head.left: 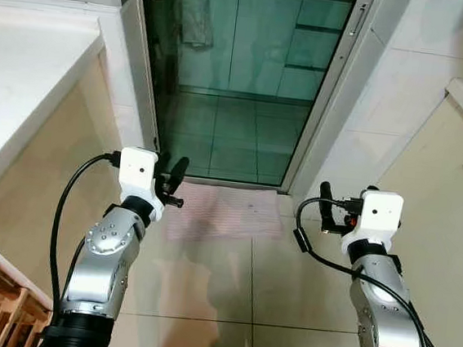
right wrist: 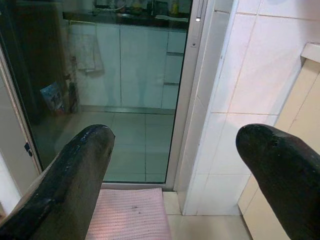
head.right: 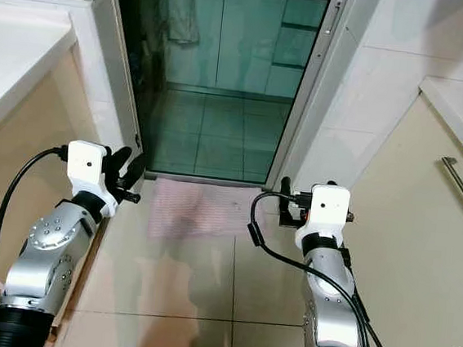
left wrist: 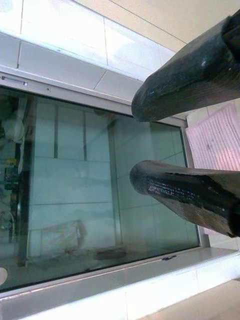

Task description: Restocking fridge

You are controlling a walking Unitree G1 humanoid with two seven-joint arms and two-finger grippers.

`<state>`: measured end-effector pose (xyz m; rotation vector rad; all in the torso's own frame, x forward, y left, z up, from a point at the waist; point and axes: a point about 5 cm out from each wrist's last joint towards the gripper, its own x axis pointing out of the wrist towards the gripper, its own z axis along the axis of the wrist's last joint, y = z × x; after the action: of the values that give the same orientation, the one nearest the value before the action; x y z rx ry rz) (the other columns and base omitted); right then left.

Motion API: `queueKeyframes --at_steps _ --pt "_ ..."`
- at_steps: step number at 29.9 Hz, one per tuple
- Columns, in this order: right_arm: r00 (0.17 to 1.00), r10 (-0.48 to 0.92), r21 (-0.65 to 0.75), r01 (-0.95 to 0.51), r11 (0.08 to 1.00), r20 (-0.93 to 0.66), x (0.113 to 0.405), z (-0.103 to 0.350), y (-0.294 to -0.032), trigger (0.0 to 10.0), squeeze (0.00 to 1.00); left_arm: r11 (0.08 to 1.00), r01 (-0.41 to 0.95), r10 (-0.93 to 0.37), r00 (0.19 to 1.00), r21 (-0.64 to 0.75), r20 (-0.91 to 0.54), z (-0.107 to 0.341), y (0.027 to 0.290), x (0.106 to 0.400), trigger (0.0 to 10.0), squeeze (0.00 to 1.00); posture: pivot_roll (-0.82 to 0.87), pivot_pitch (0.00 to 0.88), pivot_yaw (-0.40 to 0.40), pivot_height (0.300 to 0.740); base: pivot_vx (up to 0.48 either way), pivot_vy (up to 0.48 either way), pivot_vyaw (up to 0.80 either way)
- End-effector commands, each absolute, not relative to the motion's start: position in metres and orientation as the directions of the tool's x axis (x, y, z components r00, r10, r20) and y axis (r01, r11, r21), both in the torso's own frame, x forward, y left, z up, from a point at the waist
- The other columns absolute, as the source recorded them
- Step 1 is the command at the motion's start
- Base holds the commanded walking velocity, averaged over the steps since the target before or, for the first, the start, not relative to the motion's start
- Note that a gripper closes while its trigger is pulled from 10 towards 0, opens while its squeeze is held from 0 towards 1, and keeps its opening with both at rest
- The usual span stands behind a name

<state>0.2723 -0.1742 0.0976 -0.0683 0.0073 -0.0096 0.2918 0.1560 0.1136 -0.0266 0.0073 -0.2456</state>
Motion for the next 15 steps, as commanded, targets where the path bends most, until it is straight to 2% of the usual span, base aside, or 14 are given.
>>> queueKeyframes --at_steps 1,10,11,15 --pt "1.0 -0.012 -0.078 0.01 0.997 -0.024 0.273 0.096 -0.177 10.0 0.0 0.968 0.25 -0.25 0.968 -0.016 -0.005 0.114 0.154 0.293 10.0 0.0 -0.03 0.0 -0.011 0.74 0.0 0.0 0.0" --pt "1.0 -0.019 -0.048 0.017 0.999 -0.025 0.273 0.095 -0.177 10.0 0.0 0.968 0.249 -0.249 0.968 -0.016 -0.004 0.114 0.154 0.294 10.0 0.0 0.0 0.0 0.0 0.74 0.0 0.0 0.0" --pt "0.999 -0.011 -0.042 0.009 0.999 -0.033 0.279 0.094 -0.171 10.0 0.0 0.962 0.273 -0.273 0.962 -0.009 -0.031 0.111 0.148 0.298 10.0 1.0 -0.03 0.0 -0.011 0.74 0.0 0.0 0.0" --pt "0.999 0.004 -0.042 -0.006 0.999 -0.04 0.287 0.095 -0.161 10.0 0.0 0.954 0.301 -0.301 0.951 -0.008 -0.075 0.106 0.141 0.304 10.0 1.0 -0.03 0.0 -0.013 0.74 0.0 0.0 0.0"
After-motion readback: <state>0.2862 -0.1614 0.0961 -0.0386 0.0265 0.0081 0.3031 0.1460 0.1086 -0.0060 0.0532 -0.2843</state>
